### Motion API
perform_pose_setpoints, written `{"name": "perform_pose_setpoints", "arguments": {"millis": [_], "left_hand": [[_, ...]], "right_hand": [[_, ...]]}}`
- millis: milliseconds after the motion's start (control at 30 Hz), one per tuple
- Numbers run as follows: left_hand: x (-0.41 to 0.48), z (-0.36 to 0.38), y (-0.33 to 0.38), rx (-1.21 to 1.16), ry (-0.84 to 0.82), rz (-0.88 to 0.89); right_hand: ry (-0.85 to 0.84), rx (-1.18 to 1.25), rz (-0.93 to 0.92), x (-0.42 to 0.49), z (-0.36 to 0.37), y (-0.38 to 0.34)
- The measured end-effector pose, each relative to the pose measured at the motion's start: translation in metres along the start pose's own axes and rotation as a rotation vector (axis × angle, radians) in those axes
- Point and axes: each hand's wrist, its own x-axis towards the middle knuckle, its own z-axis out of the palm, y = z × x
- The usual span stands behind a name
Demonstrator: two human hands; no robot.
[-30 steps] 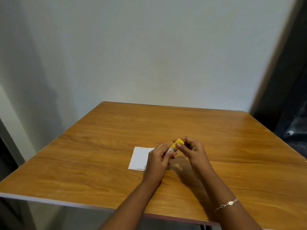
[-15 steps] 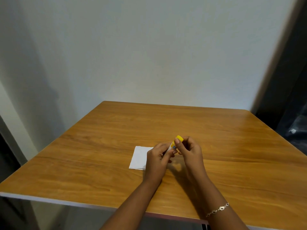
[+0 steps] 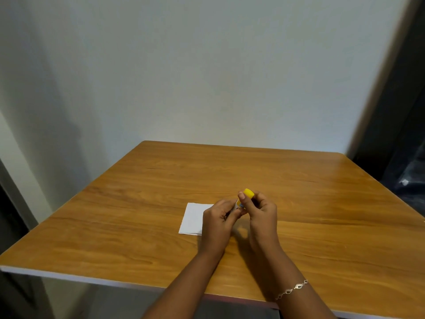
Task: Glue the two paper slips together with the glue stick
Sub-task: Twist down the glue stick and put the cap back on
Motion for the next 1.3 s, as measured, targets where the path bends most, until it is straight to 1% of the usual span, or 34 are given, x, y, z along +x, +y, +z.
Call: {"name": "perform_pose_setpoints", "arguments": {"millis": [67, 167, 267, 333, 367, 433, 467, 500, 600, 833, 1000, 1167, 1300], "left_hand": [[0.0, 0.0, -0.001, 0.024, 0.016, 0.021], [0.0, -0.002, 0.001, 0.033, 0.032, 0.021], [-0.001, -0.006, 0.006, 0.106, -0.042, 0.016], [0.001, -0.012, 0.003, 0.29, -0.084, -0.021], [0.004, -0.017, -0.001, 0.454, -0.111, -0.038], [0.008, -0.027, -0.01, 0.814, -0.243, -0.097], [0.008, -0.031, -0.014, 0.936, -0.319, -0.139], [0.008, -0.033, -0.018, 1.007, -0.386, -0.178], [0.007, -0.033, -0.024, 1.031, -0.513, -0.249], [0.017, -0.021, -0.027, 1.059, -0.608, -0.264], [0.026, -0.014, -0.031, 1.099, -0.643, -0.269], [0.042, -0.006, -0.04, 1.108, -0.657, -0.277], [0.062, 0.002, -0.053, 1.111, -0.655, -0.271]], "right_hand": [[0.008, 0.002, -0.005, -0.002, 0.003, 0.003], [-0.072, -0.016, 0.057, -0.01, 0.003, 0.01], [-0.102, -0.073, 0.038, -0.015, -0.004, 0.008], [-0.087, -0.148, -0.03, -0.01, -0.013, 0.003], [-0.082, -0.209, -0.058, -0.005, -0.018, 0.001], [-0.091, -0.35, -0.083, 0.006, -0.03, -0.001], [-0.089, -0.416, -0.084, 0.012, -0.034, 0.0], [-0.085, -0.471, -0.077, 0.017, -0.038, 0.002], [-0.081, -0.553, -0.069, 0.027, -0.043, 0.01], [-0.096, -0.533, -0.058, 0.026, -0.046, 0.018], [-0.111, -0.633, -0.074, 0.027, -0.048, 0.023], [-0.084, -0.609, -0.037, 0.046, -0.05, 0.026], [-0.095, -0.604, -0.015, 0.07, -0.047, 0.034]]}}
